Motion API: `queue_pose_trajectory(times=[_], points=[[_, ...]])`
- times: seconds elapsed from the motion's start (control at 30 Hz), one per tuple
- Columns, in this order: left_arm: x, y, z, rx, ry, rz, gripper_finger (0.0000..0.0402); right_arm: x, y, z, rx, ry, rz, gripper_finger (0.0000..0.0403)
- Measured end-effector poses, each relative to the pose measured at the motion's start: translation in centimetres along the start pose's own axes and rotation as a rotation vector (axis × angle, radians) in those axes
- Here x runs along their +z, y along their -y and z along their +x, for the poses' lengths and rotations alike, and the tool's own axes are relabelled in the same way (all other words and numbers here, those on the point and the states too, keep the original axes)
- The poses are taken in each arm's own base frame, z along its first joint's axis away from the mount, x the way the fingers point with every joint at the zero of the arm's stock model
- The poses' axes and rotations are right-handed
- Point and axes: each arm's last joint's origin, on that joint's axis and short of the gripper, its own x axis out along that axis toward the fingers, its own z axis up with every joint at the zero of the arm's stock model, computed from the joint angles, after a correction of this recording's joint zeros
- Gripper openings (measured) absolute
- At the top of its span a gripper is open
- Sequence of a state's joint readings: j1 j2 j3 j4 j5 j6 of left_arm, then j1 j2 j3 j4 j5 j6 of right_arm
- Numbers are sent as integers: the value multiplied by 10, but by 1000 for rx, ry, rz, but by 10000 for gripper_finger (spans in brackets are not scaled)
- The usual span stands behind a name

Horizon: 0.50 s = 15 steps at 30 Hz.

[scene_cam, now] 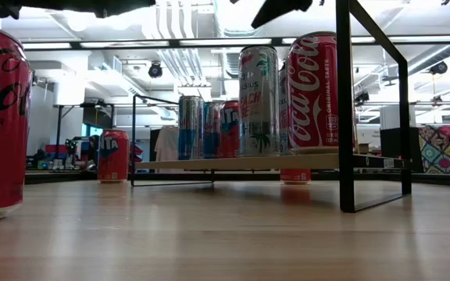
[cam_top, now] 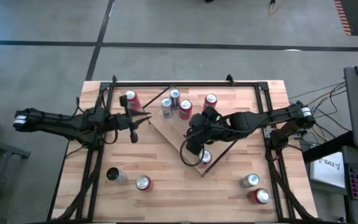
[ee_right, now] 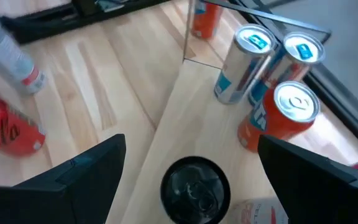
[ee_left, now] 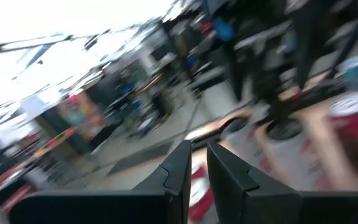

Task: Place canned beverage on shelf
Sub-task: Put the top pink soda can on the shelf aligned with the pink soda can on the shelf

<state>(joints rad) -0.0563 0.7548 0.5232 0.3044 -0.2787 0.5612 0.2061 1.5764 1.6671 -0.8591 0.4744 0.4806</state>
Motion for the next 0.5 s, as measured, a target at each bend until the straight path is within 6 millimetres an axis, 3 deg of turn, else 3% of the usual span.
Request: queue_pose_trajectory(times=[0.17,0.5], points=[[3,4,4,-101,83,-60,36,-5,-11,-6,-3,26,-110,350],[-1,15,23,-117,98,-211,36,-16,-30,-27,36,61,-279,333]])
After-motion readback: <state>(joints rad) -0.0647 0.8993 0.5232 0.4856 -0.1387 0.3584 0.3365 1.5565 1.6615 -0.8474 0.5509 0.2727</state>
